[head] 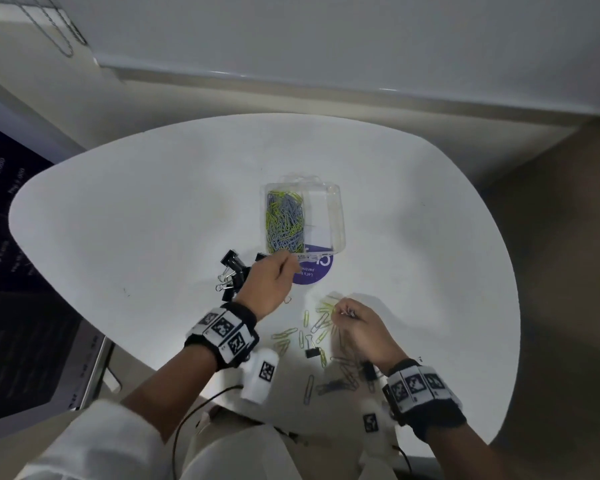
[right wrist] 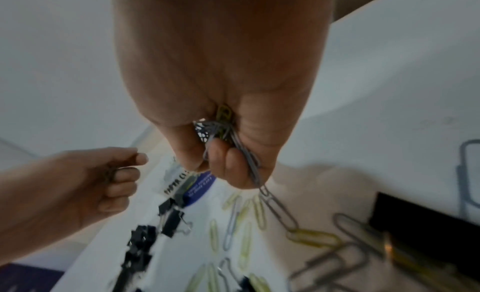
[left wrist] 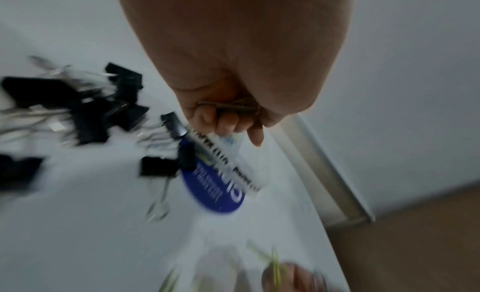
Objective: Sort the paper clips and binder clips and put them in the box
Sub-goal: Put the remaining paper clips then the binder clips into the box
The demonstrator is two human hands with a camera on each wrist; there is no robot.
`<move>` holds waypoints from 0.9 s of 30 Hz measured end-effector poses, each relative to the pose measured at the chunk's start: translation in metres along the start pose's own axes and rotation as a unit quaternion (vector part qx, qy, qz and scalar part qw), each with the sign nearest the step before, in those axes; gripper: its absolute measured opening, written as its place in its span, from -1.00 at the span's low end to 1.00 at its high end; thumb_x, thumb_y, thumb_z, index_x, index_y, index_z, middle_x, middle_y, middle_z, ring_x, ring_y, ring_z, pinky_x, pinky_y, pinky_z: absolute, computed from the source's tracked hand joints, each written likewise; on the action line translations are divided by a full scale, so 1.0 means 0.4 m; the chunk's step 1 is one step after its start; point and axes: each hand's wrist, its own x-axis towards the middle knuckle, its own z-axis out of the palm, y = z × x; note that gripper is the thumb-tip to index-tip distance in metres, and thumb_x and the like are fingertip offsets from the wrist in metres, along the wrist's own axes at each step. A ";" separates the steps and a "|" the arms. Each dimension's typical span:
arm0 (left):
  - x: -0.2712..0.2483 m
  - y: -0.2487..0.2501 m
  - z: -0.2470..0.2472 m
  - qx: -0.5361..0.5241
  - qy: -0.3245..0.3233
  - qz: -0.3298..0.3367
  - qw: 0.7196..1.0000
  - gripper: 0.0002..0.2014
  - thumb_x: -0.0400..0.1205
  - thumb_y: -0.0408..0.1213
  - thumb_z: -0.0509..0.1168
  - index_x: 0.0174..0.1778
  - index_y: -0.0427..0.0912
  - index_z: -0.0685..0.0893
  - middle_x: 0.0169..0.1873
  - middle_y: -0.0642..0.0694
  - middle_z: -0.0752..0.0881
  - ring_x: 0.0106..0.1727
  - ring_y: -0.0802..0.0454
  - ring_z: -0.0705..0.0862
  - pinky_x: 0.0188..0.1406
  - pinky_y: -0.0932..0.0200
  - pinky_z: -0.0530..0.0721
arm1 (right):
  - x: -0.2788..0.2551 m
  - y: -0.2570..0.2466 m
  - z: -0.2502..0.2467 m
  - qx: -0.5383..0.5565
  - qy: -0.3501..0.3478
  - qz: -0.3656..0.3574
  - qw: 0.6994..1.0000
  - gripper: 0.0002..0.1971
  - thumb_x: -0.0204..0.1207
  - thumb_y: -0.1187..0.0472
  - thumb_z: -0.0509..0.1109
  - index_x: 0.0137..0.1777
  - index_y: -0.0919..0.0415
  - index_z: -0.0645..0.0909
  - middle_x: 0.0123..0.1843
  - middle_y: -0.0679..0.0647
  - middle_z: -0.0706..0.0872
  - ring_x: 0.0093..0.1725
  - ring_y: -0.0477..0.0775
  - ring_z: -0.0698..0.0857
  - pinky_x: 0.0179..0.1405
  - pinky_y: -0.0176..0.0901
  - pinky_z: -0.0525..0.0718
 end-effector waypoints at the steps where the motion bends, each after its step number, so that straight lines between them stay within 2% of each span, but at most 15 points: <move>1: 0.031 0.017 -0.014 -0.017 0.005 -0.014 1.000 -0.71 0.77 -0.18 0.06 -0.07 -0.20 0.64 -0.26 0.06 0.66 -0.28 0.21 0.59 -0.31 0.29 0.46 | 0.000 -0.015 -0.002 0.042 -0.006 0.011 0.999 -0.76 0.59 0.31 0.39 -0.30 0.06 0.58 -0.33 -0.03 0.57 -0.29 -0.01 0.52 -0.23 -0.21 0.45; 3: 0.102 0.046 -0.041 -0.069 0.014 -0.062 0.996 -0.70 0.76 -0.18 0.02 -0.03 -0.18 0.64 -0.23 0.04 0.65 -0.23 0.09 0.60 -0.19 0.16 0.54 | 0.010 -0.057 -0.002 0.127 -0.023 0.037 0.991 -0.72 0.59 0.37 0.33 -0.33 0.09 0.51 -0.44 -0.02 0.41 -0.48 -0.01 0.35 -0.44 -0.17 0.25; 5: 0.168 0.066 -0.061 -0.130 0.014 -0.117 0.984 -0.70 0.72 -0.17 0.01 -0.09 -0.18 0.62 -0.30 -0.02 0.61 -0.24 -0.03 0.58 -0.09 0.01 0.59 | 0.028 -0.110 0.002 0.197 -0.033 0.048 0.979 -0.71 0.59 0.42 0.28 -0.32 0.11 0.45 -0.48 -0.04 0.29 -0.54 -0.04 0.21 -0.45 -0.13 0.05; 7: 0.205 0.077 -0.076 -0.172 0.006 -0.155 0.973 -0.71 0.68 -0.13 0.02 -0.12 -0.17 0.60 -0.25 -0.09 0.61 -0.10 -0.12 0.65 0.15 -0.14 0.63 | 0.056 -0.170 0.011 0.235 -0.034 0.042 0.971 -0.69 0.60 0.44 0.24 -0.33 0.10 0.42 -0.50 -0.06 0.28 -0.56 -0.06 0.17 -0.44 -0.09 -0.01; 9: 0.212 0.081 -0.086 -0.149 0.001 -0.151 0.977 -0.69 0.66 -0.03 0.00 -0.10 -0.12 0.58 -0.15 -0.08 0.62 0.06 -0.18 0.65 0.22 -0.12 0.60 | 0.093 -0.231 0.025 0.259 -0.023 0.026 0.965 -0.69 0.60 0.45 0.22 -0.32 0.11 0.39 -0.53 -0.07 0.31 -0.56 -0.06 0.18 -0.47 -0.10 0.01; 11: 0.196 0.079 -0.091 -0.120 0.005 -0.118 0.986 -0.66 0.71 -0.02 -0.05 0.09 -0.07 0.59 0.02 -0.11 0.66 0.14 -0.15 0.61 0.24 -0.06 0.56 | 0.139 -0.290 0.044 0.275 -0.003 0.007 0.962 -0.70 0.61 0.44 0.22 -0.31 0.12 0.38 -0.52 -0.07 0.31 -0.56 -0.06 0.20 -0.49 -0.11 0.06; 13: 0.182 0.060 -0.091 -0.123 0.022 -0.097 0.987 -0.62 0.71 -0.01 -0.06 0.25 -0.02 0.57 0.19 -0.18 0.66 0.24 -0.15 0.62 0.35 -0.12 0.54 | 0.191 -0.341 0.066 0.278 0.015 -0.011 0.960 -0.71 0.61 0.42 0.22 -0.31 0.11 0.36 -0.52 -0.07 0.32 -0.58 -0.06 0.22 -0.49 -0.11 0.08; 15: 0.170 0.032 -0.087 -0.154 0.039 -0.096 0.983 -0.68 0.65 0.06 -0.04 0.11 0.12 0.58 0.15 -0.15 0.69 0.22 -0.13 0.65 0.36 -0.20 0.55 | 0.244 -0.377 0.087 0.273 0.032 -0.027 0.961 -0.72 0.60 0.40 0.22 -0.32 0.11 0.36 -0.52 -0.07 0.34 -0.59 -0.06 0.25 -0.55 -0.15 0.14; 17: 0.163 0.009 -0.083 -0.168 0.053 -0.105 0.979 -0.74 0.62 0.11 -0.02 -0.04 0.23 0.56 0.07 -0.11 0.72 0.17 -0.10 0.68 0.33 -0.22 0.58 | 0.288 -0.399 0.106 0.236 0.043 -0.042 0.970 -0.74 0.58 0.37 0.23 -0.33 0.11 0.38 -0.54 -0.07 0.38 -0.57 -0.04 0.32 -0.53 -0.13 0.25; 19: 0.154 0.002 -0.082 -0.170 0.062 -0.104 0.978 -0.73 0.64 0.09 -0.02 0.04 0.19 0.57 0.05 -0.07 0.73 0.14 -0.05 0.70 0.30 -0.19 0.61 | 0.318 -0.406 0.125 0.170 0.057 -0.049 0.982 -0.80 0.54 0.32 0.27 -0.31 0.12 0.44 -0.49 -0.04 0.47 -0.46 0.01 0.44 -0.37 -0.06 0.38; 22: 0.147 0.004 -0.086 -0.146 0.082 -0.091 0.982 -0.70 0.74 -0.05 0.00 0.21 0.01 0.59 0.04 -0.07 0.73 0.09 -0.02 0.72 0.24 -0.08 0.65 | 0.338 -0.399 0.147 0.084 0.083 -0.052 0.992 -0.94 0.55 0.23 0.29 -0.14 0.14 0.57 -0.21 -0.01 0.64 -0.19 0.02 0.59 -0.15 -0.12 0.51; 25: 0.151 -0.001 -0.093 -0.079 0.090 -0.070 0.990 -0.70 0.73 -0.28 0.10 0.33 -0.15 0.59 0.10 -0.08 0.72 0.07 0.04 0.68 0.02 0.29 0.56 | 0.342 -0.378 0.155 0.011 0.093 -0.080 0.992 -0.82 0.57 0.27 0.31 0.11 0.11 0.64 0.14 0.02 0.68 0.14 -0.03 0.65 0.08 -0.26 0.53; 27: 0.152 -0.004 -0.095 -0.052 0.086 -0.065 0.993 -0.69 0.69 -0.34 0.14 0.32 -0.15 0.61 0.11 -0.08 0.73 0.02 0.07 0.67 -0.06 0.38 0.50 | 0.336 -0.368 0.155 -0.040 0.099 -0.110 0.988 -0.74 0.59 0.32 0.29 0.23 0.12 0.64 0.25 0.03 0.61 0.25 -0.06 0.59 0.20 -0.37 0.45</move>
